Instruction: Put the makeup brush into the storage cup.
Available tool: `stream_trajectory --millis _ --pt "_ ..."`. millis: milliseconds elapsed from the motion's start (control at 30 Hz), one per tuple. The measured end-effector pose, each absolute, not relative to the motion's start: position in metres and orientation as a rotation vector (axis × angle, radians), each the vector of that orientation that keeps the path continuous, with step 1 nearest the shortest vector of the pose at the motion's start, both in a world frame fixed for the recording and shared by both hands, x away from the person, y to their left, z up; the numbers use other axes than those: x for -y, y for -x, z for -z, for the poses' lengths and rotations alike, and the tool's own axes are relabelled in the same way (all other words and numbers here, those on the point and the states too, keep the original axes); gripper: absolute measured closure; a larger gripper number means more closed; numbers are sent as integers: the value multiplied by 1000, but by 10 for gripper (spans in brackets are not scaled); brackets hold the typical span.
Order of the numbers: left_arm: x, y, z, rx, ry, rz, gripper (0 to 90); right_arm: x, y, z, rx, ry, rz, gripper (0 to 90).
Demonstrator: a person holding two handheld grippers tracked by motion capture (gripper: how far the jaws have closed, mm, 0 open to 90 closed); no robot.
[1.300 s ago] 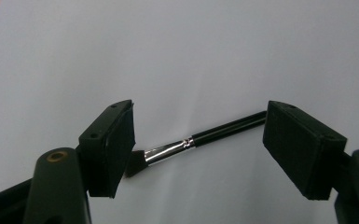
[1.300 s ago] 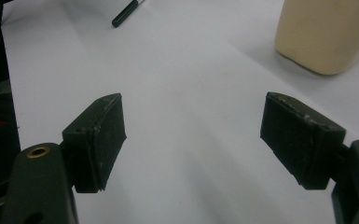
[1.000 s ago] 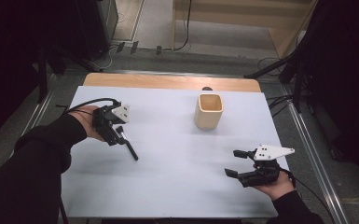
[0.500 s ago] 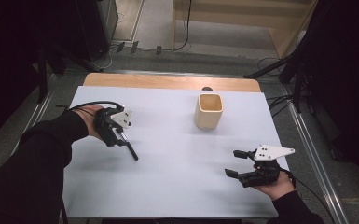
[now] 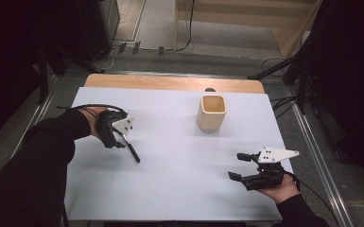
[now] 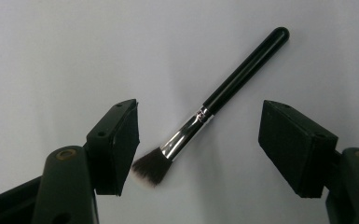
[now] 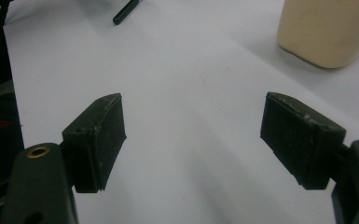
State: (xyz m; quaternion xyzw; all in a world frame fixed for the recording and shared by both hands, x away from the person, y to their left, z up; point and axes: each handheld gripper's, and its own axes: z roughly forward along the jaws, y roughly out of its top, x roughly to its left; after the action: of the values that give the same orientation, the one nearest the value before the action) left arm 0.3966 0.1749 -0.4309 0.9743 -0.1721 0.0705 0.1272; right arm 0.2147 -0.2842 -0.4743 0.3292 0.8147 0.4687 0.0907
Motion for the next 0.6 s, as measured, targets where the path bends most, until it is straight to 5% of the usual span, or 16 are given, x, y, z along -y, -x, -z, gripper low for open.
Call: stream_trajectory --millis 600 --pt "-165 -403 445 664 -2869 -144 286 279 -217 477 -2461 -951 -1380 231"
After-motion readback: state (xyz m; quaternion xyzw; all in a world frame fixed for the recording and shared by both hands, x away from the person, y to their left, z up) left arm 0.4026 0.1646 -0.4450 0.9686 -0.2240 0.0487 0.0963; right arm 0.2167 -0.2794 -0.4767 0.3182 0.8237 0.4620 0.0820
